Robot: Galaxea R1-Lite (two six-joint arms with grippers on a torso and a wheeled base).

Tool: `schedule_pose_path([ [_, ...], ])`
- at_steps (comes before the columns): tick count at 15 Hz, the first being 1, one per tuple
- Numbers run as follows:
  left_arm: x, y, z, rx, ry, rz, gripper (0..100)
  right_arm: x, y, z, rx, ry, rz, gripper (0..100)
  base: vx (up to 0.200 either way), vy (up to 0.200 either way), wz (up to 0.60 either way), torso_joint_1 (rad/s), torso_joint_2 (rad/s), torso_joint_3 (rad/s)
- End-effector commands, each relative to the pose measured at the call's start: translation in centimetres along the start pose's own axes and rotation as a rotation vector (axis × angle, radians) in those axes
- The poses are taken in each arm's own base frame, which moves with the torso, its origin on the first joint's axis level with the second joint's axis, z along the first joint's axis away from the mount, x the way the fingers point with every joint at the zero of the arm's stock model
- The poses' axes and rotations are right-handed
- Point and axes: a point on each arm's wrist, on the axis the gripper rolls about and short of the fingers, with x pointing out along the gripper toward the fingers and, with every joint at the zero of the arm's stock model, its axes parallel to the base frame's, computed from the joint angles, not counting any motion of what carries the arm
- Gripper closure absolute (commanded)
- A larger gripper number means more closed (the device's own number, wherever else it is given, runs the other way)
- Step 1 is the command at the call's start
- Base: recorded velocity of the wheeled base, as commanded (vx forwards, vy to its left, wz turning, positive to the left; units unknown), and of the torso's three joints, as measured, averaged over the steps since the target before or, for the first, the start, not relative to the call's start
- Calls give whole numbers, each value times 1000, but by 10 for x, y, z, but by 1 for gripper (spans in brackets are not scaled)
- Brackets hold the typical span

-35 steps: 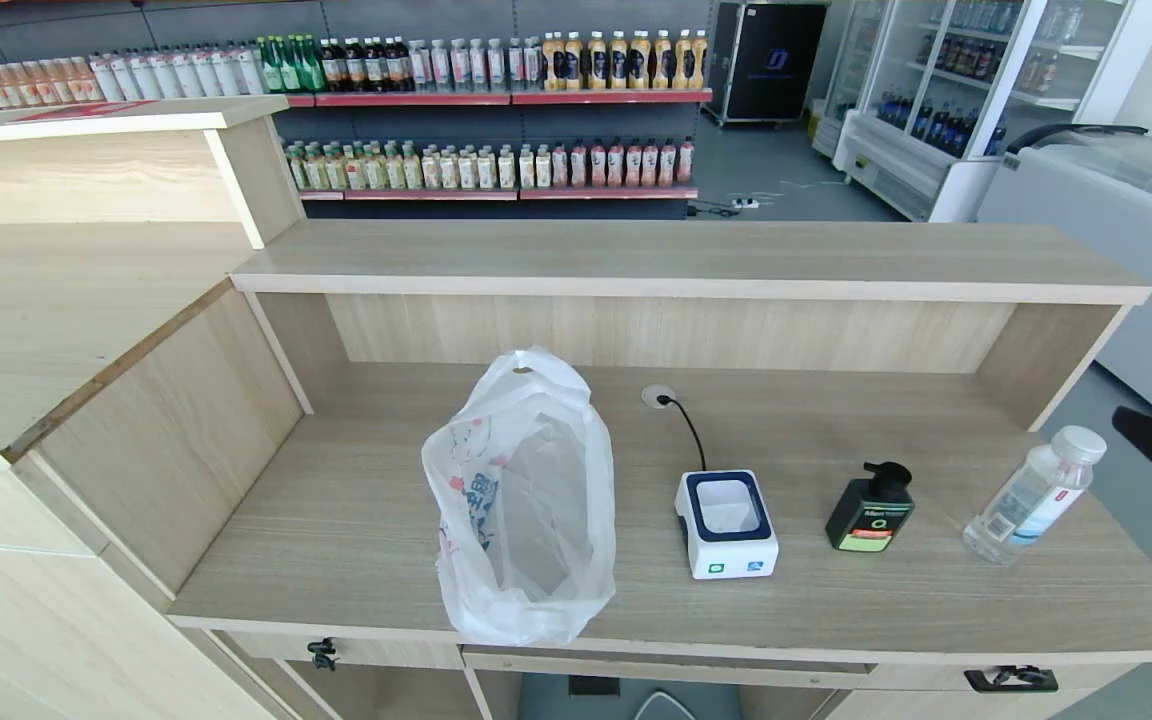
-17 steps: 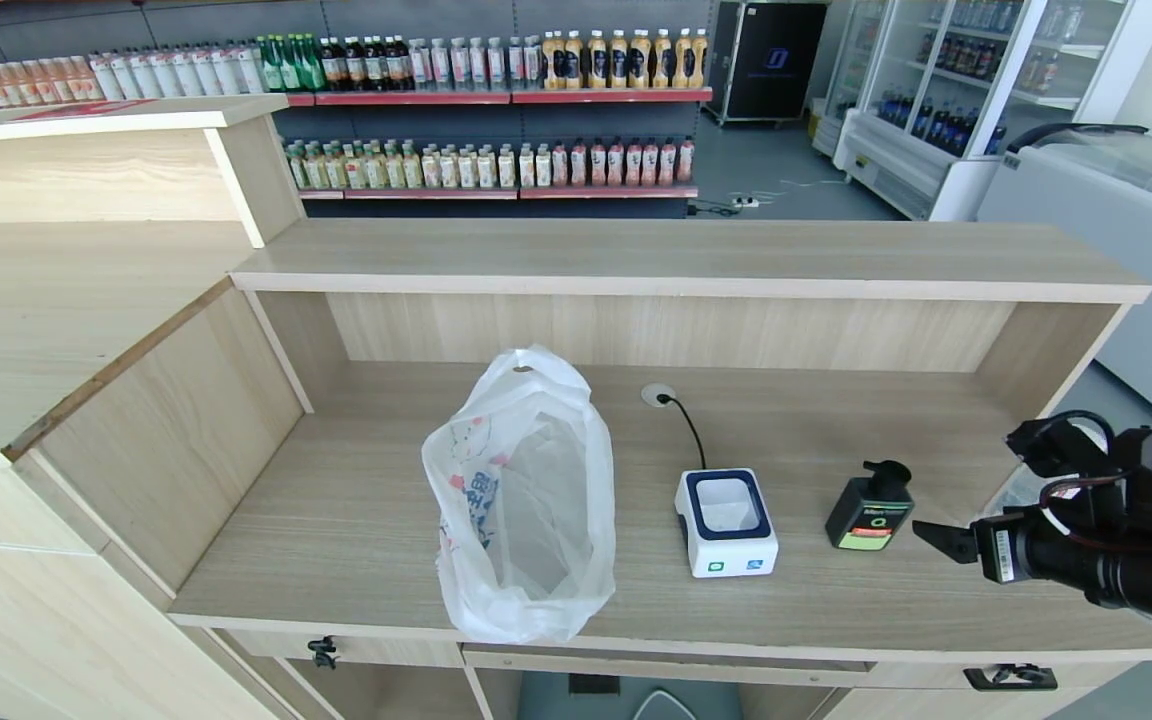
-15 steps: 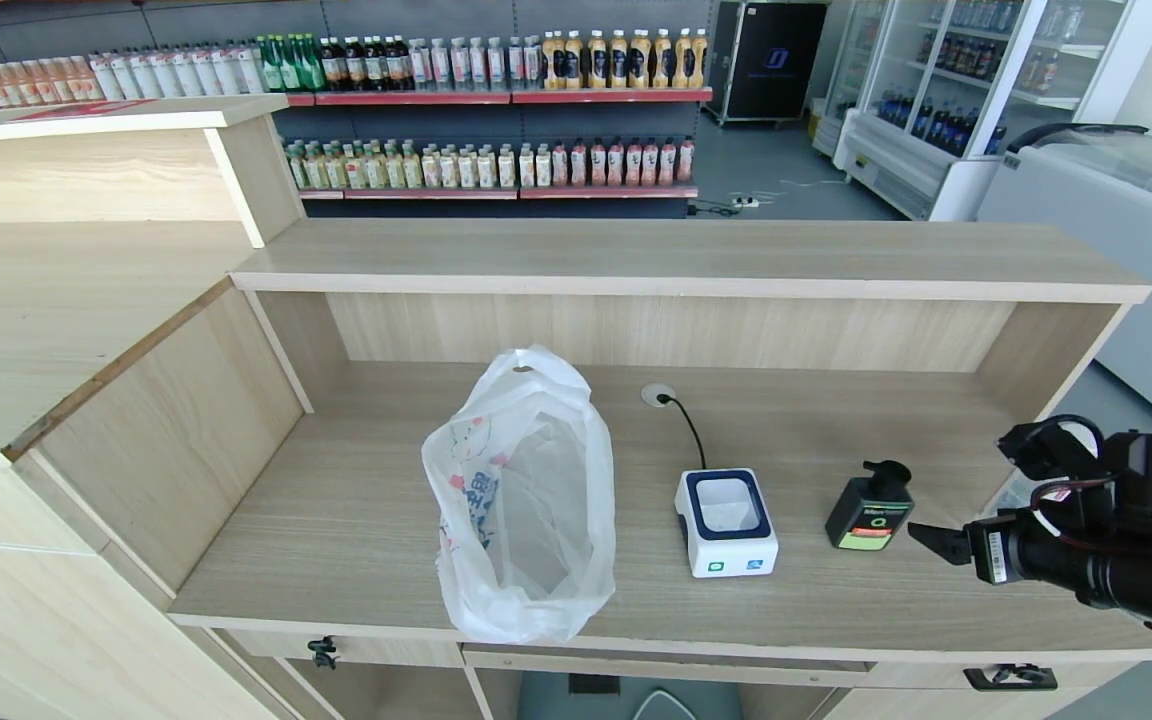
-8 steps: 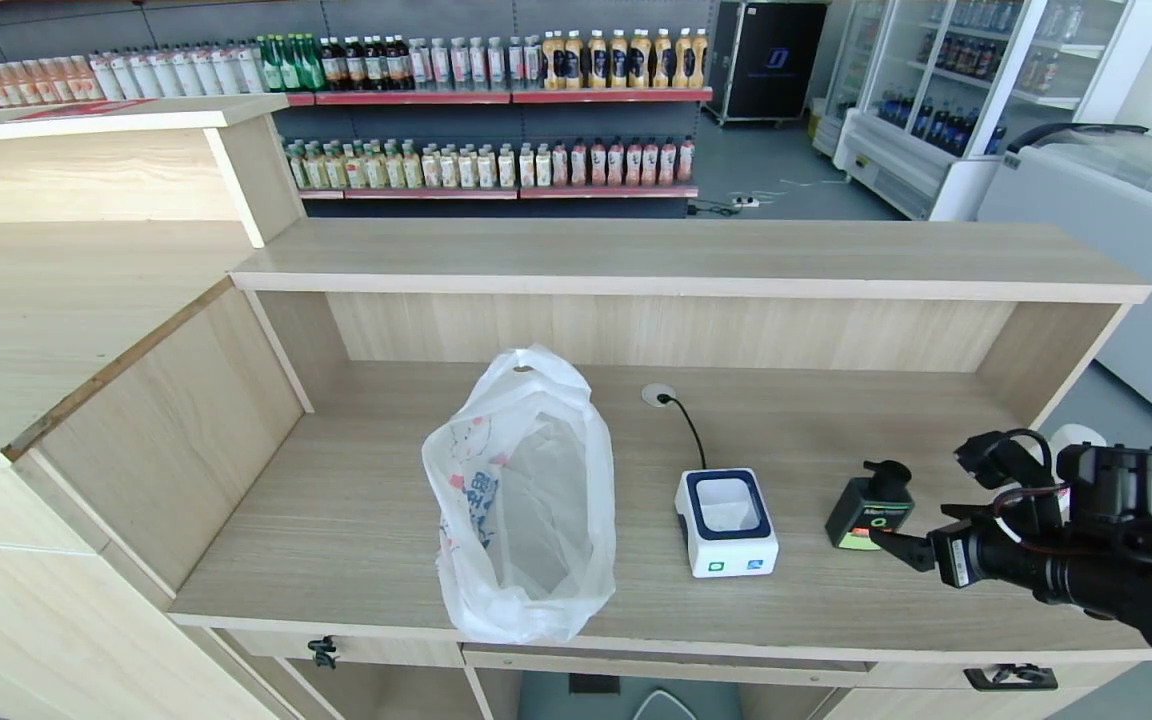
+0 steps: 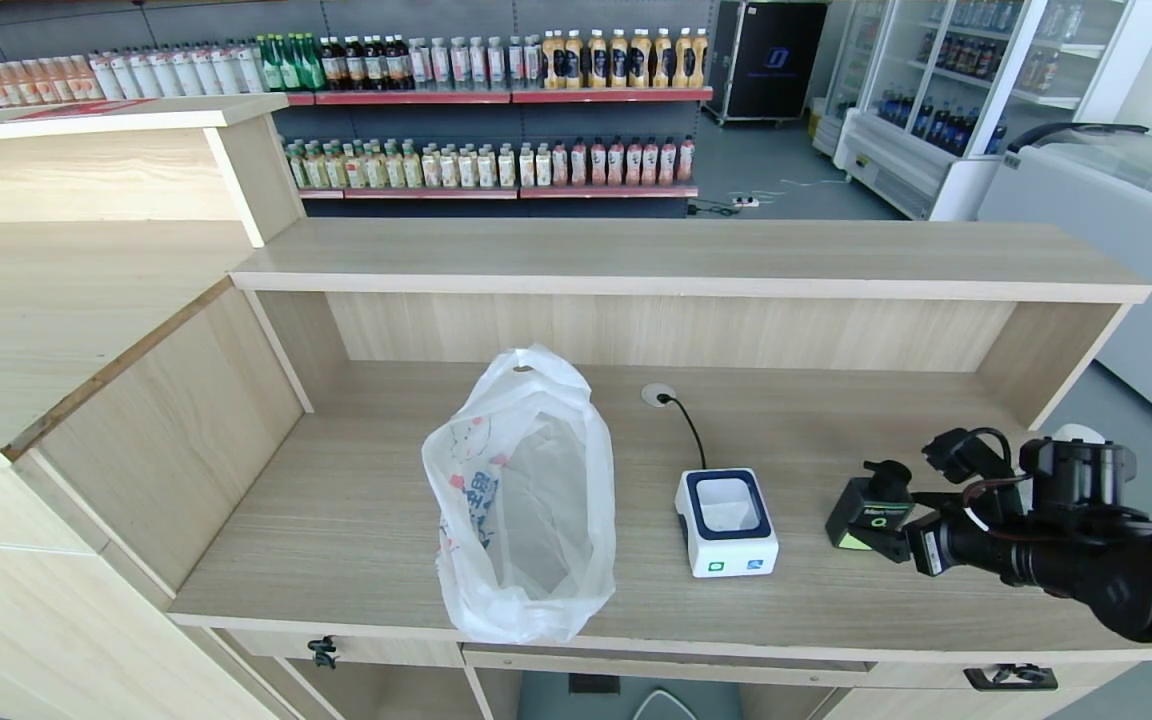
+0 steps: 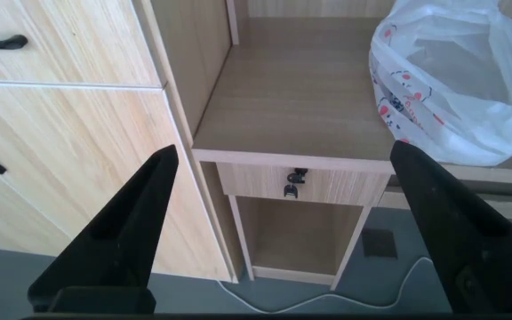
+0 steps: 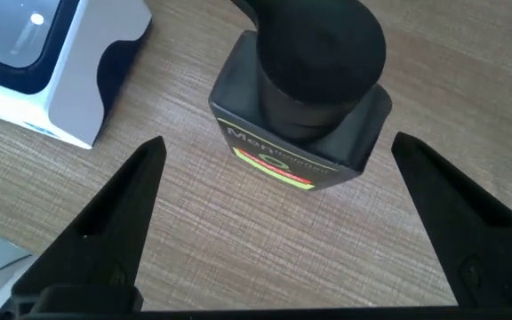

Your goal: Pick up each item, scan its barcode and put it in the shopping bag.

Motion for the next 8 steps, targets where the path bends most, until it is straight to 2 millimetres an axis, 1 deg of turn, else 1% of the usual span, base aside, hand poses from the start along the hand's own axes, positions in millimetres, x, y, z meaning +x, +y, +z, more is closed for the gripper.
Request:
schedule_pose_path([
  [1, 0, 0, 0, 1, 1, 1, 0, 8, 0, -4, -7, 5, 25, 0, 0, 0, 0, 0, 0, 0],
  [8, 0, 0, 0, -1, 1, 1, 0, 25, 0, -12, -67, -26, 99, 0, 0, 0, 0, 0, 0, 0],
])
